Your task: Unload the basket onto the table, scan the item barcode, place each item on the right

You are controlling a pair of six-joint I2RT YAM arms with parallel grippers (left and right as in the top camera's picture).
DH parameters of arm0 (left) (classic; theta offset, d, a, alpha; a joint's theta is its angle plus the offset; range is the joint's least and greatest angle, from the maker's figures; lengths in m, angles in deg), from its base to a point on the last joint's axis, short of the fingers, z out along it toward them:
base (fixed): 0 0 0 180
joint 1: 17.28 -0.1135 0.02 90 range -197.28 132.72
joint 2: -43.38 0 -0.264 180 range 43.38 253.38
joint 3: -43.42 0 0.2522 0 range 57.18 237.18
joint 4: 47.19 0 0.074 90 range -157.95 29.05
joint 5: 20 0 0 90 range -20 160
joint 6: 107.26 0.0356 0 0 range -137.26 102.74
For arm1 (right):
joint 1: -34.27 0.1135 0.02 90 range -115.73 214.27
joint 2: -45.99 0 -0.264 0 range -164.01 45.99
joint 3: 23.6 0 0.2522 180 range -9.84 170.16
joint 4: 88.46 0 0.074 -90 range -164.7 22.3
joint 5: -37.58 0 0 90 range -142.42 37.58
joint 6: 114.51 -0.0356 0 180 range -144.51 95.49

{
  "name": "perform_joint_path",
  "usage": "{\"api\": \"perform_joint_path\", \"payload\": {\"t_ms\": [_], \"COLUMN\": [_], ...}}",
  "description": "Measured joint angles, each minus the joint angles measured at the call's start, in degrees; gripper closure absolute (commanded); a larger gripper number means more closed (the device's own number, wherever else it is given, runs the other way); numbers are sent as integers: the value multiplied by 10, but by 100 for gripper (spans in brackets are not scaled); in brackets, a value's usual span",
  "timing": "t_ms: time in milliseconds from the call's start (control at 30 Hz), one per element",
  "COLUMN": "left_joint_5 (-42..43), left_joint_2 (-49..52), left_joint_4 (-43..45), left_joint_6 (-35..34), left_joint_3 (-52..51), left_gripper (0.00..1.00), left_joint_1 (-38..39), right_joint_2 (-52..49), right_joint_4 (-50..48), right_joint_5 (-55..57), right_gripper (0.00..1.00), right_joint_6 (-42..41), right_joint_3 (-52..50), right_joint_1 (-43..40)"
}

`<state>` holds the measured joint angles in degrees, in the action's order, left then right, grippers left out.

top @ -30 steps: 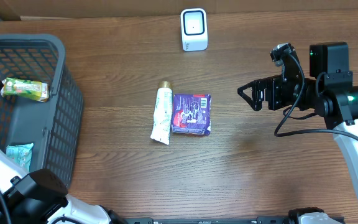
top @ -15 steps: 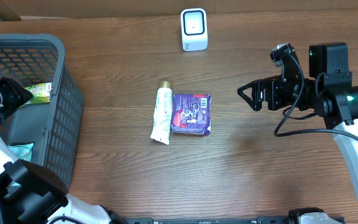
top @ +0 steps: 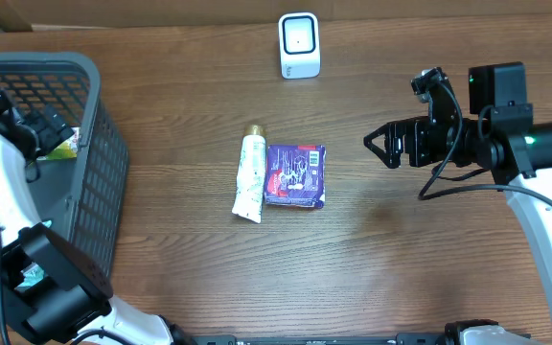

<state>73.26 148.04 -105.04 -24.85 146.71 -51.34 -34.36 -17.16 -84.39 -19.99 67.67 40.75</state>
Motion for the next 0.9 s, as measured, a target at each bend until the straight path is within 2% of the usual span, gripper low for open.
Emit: {"api": "perform_joint_path", "payload": {"t_ms": [167, 267, 600, 767, 900], "left_joint_5": [14, 10, -127, -171, -189], "left_joint_2": [0, 0, 0, 0, 0], "left_joint_4": [32, 33, 40, 101, 171], "left_joint_6": [-9, -21, -189, -273, -307], "left_joint_3": [-23, -25, -60, -116, -150], "left_gripper": [0, 9, 10, 9, 9], "left_joint_1": [23, 27, 27, 27, 27], "right_joint_2": [-9, -9, -9, -9, -9], "right_joint_4": [0, -1, -1, -1, -1], "right_joint_5": [0, 0, 0, 0, 0], "right_gripper": [0, 0, 0, 0, 0], "right_joint_6": [0, 0, 0, 0, 0], "right_joint_3": [0, 0, 0, 0, 0], "right_joint_1": [0, 0, 0, 0, 0]}}
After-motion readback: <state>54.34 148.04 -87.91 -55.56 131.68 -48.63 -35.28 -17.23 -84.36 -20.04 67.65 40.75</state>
